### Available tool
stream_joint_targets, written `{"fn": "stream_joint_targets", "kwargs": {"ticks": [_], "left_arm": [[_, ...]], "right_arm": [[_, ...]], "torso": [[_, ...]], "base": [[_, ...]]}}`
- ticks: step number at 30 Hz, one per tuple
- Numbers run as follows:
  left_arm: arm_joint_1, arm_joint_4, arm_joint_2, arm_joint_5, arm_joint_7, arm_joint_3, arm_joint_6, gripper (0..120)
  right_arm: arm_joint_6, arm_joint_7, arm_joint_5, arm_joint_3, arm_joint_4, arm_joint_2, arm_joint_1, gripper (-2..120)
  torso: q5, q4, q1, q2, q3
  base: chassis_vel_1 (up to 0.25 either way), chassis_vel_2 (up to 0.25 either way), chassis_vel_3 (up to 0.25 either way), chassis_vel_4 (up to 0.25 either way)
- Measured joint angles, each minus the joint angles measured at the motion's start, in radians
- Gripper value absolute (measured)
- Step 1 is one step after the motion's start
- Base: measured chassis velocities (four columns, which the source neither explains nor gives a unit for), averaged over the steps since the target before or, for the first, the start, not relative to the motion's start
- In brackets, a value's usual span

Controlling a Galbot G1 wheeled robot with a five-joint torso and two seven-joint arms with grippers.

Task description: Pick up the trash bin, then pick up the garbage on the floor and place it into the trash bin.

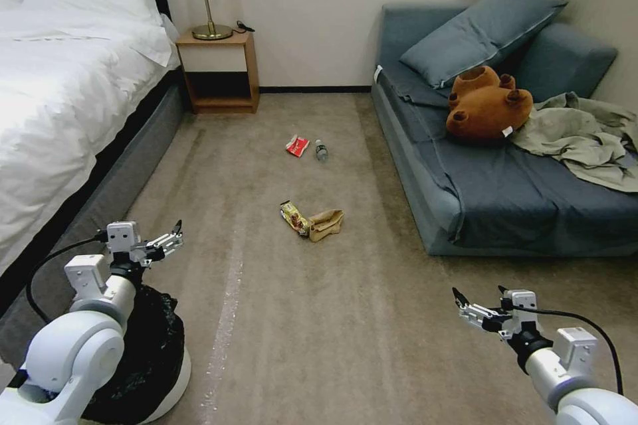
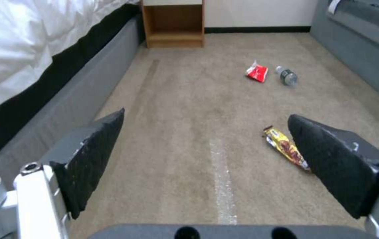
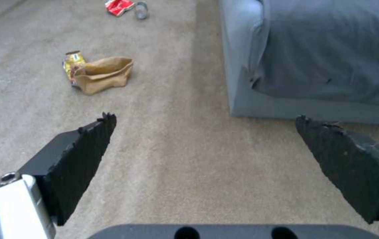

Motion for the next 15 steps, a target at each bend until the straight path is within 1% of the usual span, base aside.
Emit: {"fn": "stream_joint_targets", "kwargs": {"ticks": [1,3,4,5,7,8,9,10,11,12,13,14,15], "left_arm": [[0.000,0.000,0.000,0.000,0.000,0.000,0.000,99],[0.012,0.000,0.029,-0.001,0.005,-0.019,0.007,98],[0.012,0.000,0.029,-0.001,0.005,-0.019,0.007,98],[0.027,-0.003,0.055,-0.004,0.008,-0.045,0.020,98],[0.047,-0.012,0.083,-0.019,0.008,-0.081,0.047,98],[0.047,-0.012,0.083,-0.019,0.008,-0.081,0.047,98],[0.068,-0.019,0.103,-0.036,0.006,-0.112,0.076,98],[0.103,-0.027,0.128,-0.059,0.004,-0.152,0.116,98],[0.103,-0.027,0.128,-0.059,0.004,-0.152,0.116,98],[0.162,-0.034,0.164,-0.072,0.004,-0.220,0.173,98],[0.207,-0.036,0.183,-0.074,0.003,-0.266,0.209,98],[0.207,-0.036,0.183,-0.074,0.003,-0.266,0.209,98],[0.247,-0.036,0.197,-0.077,0.000,-0.307,0.240,98]], "right_arm": [[0.000,0.000,0.000,0.000,0.000,0.000,0.000,100],[0.005,-0.001,-0.002,-0.003,-0.013,-0.004,0.009,100],[0.005,-0.001,-0.002,-0.003,-0.013,-0.004,0.009,100],[0.011,-0.002,-0.005,-0.007,-0.026,-0.005,0.014,100],[0.017,-0.004,-0.009,-0.010,-0.039,-0.005,0.019,100],[0.017,-0.004,-0.009,-0.010,-0.039,-0.005,0.019,100],[0.024,-0.006,-0.013,-0.013,-0.048,-0.005,0.021,100],[0.031,-0.010,-0.019,-0.016,-0.059,-0.006,0.024,100],[0.031,-0.010,-0.019,-0.016,-0.059,-0.006,0.024,100],[0.041,-0.014,-0.024,-0.021,-0.071,-0.007,0.030,100],[0.045,-0.016,-0.026,-0.023,-0.078,-0.009,0.035,100],[0.045,-0.016,-0.026,-0.023,-0.078,-0.009,0.035,100],[0.050,-0.018,-0.028,-0.026,-0.086,-0.011,0.040,100]], "torso": [[0.0000,0.0000,0.000,0.000,0.000],[-0.0001,0.0000,0.000,0.000,0.000],[-0.0001,0.0000,0.000,0.000,0.000],[0.0000,0.0000,0.000,0.000,0.000],[0.0000,0.0000,0.000,0.000,0.000],[0.0000,0.0000,0.000,0.000,0.000],[0.0000,-0.0001,0.000,0.000,0.000],[0.0002,-0.0002,0.000,0.000,0.000],[0.0002,-0.0002,0.000,0.000,0.000],[0.0000,0.0000,0.000,0.000,0.000],[0.0002,-0.0001,0.000,0.000,0.000],[0.0002,-0.0001,0.000,0.000,0.000],[0.0001,0.0001,0.000,0.000,0.000]], "base": [[0.000,0.000,0.000,0.000],[0.000,0.000,0.000,0.000],[0.000,0.000,0.000,0.000],[0.000,0.000,0.000,0.000],[0.000,0.000,0.000,0.000],[0.000,0.000,0.000,0.000],[0.000,0.000,0.000,0.000],[0.000,0.000,0.000,0.000],[0.000,0.000,0.000,0.000],[0.000,0.000,0.000,0.000],[0.000,0.000,0.000,0.000],[0.000,0.000,0.000,0.000],[0.000,0.000,0.000,0.000]]}}
